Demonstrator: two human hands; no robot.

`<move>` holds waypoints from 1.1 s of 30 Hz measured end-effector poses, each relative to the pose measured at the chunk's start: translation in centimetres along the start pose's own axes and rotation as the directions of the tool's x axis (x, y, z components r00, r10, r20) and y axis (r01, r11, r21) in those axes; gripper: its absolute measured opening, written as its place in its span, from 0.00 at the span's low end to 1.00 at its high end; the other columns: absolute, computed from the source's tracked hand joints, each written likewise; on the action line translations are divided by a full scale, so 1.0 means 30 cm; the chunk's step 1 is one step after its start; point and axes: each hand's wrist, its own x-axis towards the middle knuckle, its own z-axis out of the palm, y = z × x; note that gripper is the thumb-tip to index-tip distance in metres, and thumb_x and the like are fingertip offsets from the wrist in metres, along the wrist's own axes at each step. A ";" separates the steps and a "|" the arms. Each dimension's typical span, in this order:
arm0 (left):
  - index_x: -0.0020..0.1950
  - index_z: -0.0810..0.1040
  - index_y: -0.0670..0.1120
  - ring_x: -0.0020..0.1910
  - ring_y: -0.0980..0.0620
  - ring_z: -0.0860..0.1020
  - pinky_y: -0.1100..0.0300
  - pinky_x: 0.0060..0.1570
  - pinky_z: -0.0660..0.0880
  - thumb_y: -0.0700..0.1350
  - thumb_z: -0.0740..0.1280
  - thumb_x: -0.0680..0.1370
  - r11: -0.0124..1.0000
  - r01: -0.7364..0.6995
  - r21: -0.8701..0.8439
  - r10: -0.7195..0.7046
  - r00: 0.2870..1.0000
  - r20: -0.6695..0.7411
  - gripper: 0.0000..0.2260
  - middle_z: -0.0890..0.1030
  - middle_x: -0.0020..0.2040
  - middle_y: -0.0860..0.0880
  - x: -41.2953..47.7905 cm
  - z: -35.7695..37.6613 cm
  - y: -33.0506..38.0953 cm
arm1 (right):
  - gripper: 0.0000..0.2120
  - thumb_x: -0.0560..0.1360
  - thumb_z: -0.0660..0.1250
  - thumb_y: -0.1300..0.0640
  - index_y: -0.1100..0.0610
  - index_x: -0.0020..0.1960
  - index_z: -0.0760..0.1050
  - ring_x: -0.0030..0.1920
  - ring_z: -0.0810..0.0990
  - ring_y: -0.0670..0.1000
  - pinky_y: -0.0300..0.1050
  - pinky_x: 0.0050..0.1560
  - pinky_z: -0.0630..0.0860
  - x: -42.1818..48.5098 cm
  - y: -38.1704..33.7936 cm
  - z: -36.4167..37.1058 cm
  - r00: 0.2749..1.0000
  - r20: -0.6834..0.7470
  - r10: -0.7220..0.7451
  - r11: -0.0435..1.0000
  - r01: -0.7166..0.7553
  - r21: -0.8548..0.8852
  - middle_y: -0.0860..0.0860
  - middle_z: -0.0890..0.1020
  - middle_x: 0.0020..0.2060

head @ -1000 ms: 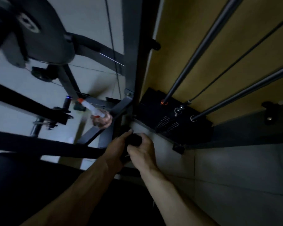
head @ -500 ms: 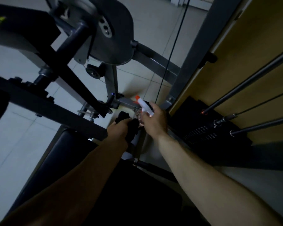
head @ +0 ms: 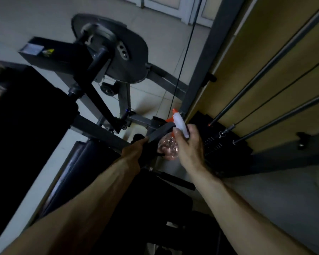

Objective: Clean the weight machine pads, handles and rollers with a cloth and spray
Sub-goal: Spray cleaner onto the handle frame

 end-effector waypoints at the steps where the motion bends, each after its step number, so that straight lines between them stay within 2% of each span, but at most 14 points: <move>1: 0.61 0.81 0.38 0.41 0.45 0.85 0.55 0.36 0.80 0.50 0.78 0.72 0.999 0.006 0.042 -0.007 1.000 0.019 0.23 0.85 0.53 0.41 -0.071 0.020 0.003 | 0.09 0.81 0.68 0.46 0.51 0.54 0.73 0.40 0.76 0.47 0.35 0.35 0.70 -0.049 -0.051 -0.035 1.000 -0.012 -0.023 0.999 0.023 0.027 0.49 0.77 0.42; 4: 0.56 0.80 0.41 0.36 0.47 0.82 0.58 0.31 0.77 0.48 0.67 0.82 0.996 0.014 0.083 -0.025 0.991 0.133 0.11 0.82 0.47 0.42 -0.317 0.068 0.019 | 0.09 0.81 0.68 0.45 0.50 0.55 0.73 0.41 0.79 0.49 0.36 0.35 0.74 -0.194 -0.203 -0.124 0.997 -0.037 -0.061 0.992 0.065 0.107 0.51 0.79 0.44; 8: 0.50 0.81 0.42 0.35 0.46 0.81 0.53 0.42 0.76 0.49 0.58 0.86 0.996 0.018 0.091 -0.038 0.973 0.228 0.16 0.83 0.41 0.43 -0.577 0.049 0.024 | 0.15 0.79 0.70 0.44 0.47 0.61 0.70 0.49 0.81 0.47 0.29 0.38 0.74 -0.378 -0.348 -0.195 0.987 0.033 -0.155 0.980 0.149 0.130 0.48 0.78 0.53; 11: 0.58 0.80 0.39 0.41 0.44 0.82 0.48 0.53 0.77 0.48 0.60 0.85 0.989 -0.033 0.147 0.002 0.979 0.202 0.14 0.83 0.45 0.41 -0.754 -0.020 0.021 | 0.33 0.73 0.71 0.33 0.42 0.73 0.66 0.64 0.74 0.38 0.25 0.55 0.72 -0.494 -0.426 -0.216 0.959 0.126 -0.252 0.963 0.236 0.132 0.38 0.73 0.66; 13: 0.64 0.80 0.37 0.48 0.42 0.81 0.50 0.53 0.78 0.48 0.65 0.83 0.985 -0.067 0.159 0.042 0.986 0.158 0.17 0.82 0.53 0.39 -0.867 -0.075 0.010 | 0.35 0.74 0.68 0.30 0.37 0.77 0.63 0.71 0.67 0.33 0.27 0.67 0.64 -0.549 -0.460 -0.224 0.922 0.181 -0.341 0.940 0.330 0.090 0.31 0.68 0.68; 15: 0.64 0.81 0.38 0.50 0.42 0.82 0.52 0.50 0.79 0.48 0.72 0.77 0.986 -0.125 0.109 0.115 0.989 0.094 0.20 0.84 0.57 0.39 -0.984 -0.150 -0.012 | 0.23 0.78 0.66 0.39 0.23 0.68 0.63 0.66 0.66 0.24 0.25 0.65 0.62 -0.626 -0.528 -0.228 0.875 0.311 -0.371 0.928 0.333 0.168 0.23 0.66 0.63; 18: 0.61 0.84 0.40 0.53 0.41 0.82 0.49 0.56 0.78 0.48 0.76 0.74 0.981 -0.194 -0.016 0.195 0.981 0.016 0.18 0.84 0.58 0.39 -1.183 -0.246 -0.080 | 0.24 0.78 0.66 0.50 0.17 0.56 0.67 0.59 0.74 0.27 0.26 0.58 0.68 -0.777 -0.606 -0.241 0.821 0.376 -0.430 0.901 0.360 0.243 0.23 0.76 0.54; 20: 0.57 0.85 0.39 0.49 0.41 0.84 0.49 0.53 0.80 0.46 0.76 0.76 0.958 -0.275 -0.086 0.268 0.959 -0.090 0.14 0.86 0.52 0.39 -1.293 -0.331 -0.134 | 0.22 0.76 0.66 0.49 0.20 0.55 0.70 0.58 0.77 0.35 0.34 0.58 0.72 -0.864 -0.631 -0.239 0.797 0.367 -0.480 0.875 0.405 0.265 0.24 0.76 0.54; 22: 0.54 0.85 0.38 0.44 0.41 0.85 0.50 0.49 0.82 0.47 0.78 0.74 0.922 -0.358 -0.148 0.323 0.922 -0.215 0.15 0.87 0.48 0.39 -1.399 -0.439 -0.197 | 0.15 0.75 0.67 0.45 0.28 0.58 0.74 0.58 0.79 0.41 0.42 0.58 0.76 -0.930 -0.630 -0.213 0.771 0.410 -0.488 0.873 0.416 0.257 0.32 0.79 0.56; 25: 0.55 0.85 0.39 0.45 0.40 0.85 0.46 0.52 0.82 0.51 0.81 0.68 0.863 -0.438 -0.254 0.337 0.871 -0.358 0.22 0.87 0.49 0.39 -1.548 -0.632 -0.316 | 0.11 0.78 0.69 0.46 0.38 0.59 0.75 0.55 0.80 0.41 0.48 0.56 0.77 -1.069 -0.589 -0.150 0.661 0.609 -0.438 0.894 0.391 0.218 0.40 0.82 0.55; 27: 0.58 0.84 0.39 0.42 0.43 0.85 0.51 0.45 0.83 0.51 0.80 0.68 0.805 -0.500 -0.321 0.344 0.833 -0.434 0.23 0.87 0.48 0.41 -1.607 -0.753 -0.393 | 0.10 0.77 0.69 0.43 0.40 0.57 0.76 0.51 0.81 0.42 0.53 0.54 0.80 -1.185 -0.543 -0.088 0.577 0.704 -0.413 0.891 0.418 0.180 0.43 0.82 0.51; 29: 0.57 0.83 0.40 0.34 0.48 0.83 0.60 0.33 0.79 0.48 0.76 0.73 0.755 -0.538 -0.375 0.333 0.807 -0.487 0.16 0.85 0.43 0.44 -1.643 -0.815 -0.438 | 0.13 0.74 0.67 0.38 0.41 0.55 0.75 0.46 0.82 0.46 0.57 0.50 0.81 -1.275 -0.475 -0.035 0.528 0.766 -0.366 0.894 0.427 0.133 0.45 0.82 0.47; 31: 0.54 0.82 0.42 0.28 0.51 0.81 0.64 0.26 0.75 0.46 0.73 0.76 0.716 -0.562 -0.414 0.326 0.793 -0.515 0.10 0.84 0.39 0.45 -1.685 -0.880 -0.479 | 0.14 0.72 0.66 0.37 0.43 0.52 0.74 0.42 0.82 0.50 0.59 0.44 0.81 -1.370 -0.416 0.018 0.509 0.802 -0.312 0.904 0.419 0.086 0.48 0.82 0.41; 33: 0.54 0.81 0.44 0.31 0.52 0.81 0.63 0.28 0.76 0.48 0.73 0.76 0.696 -0.583 -0.420 0.344 0.784 -0.517 0.11 0.83 0.40 0.46 -1.713 -0.940 -0.501 | 0.13 0.72 0.64 0.36 0.44 0.49 0.74 0.38 0.82 0.52 0.58 0.40 0.81 -1.449 -0.385 0.059 0.522 0.810 -0.268 0.914 0.403 0.042 0.50 0.81 0.38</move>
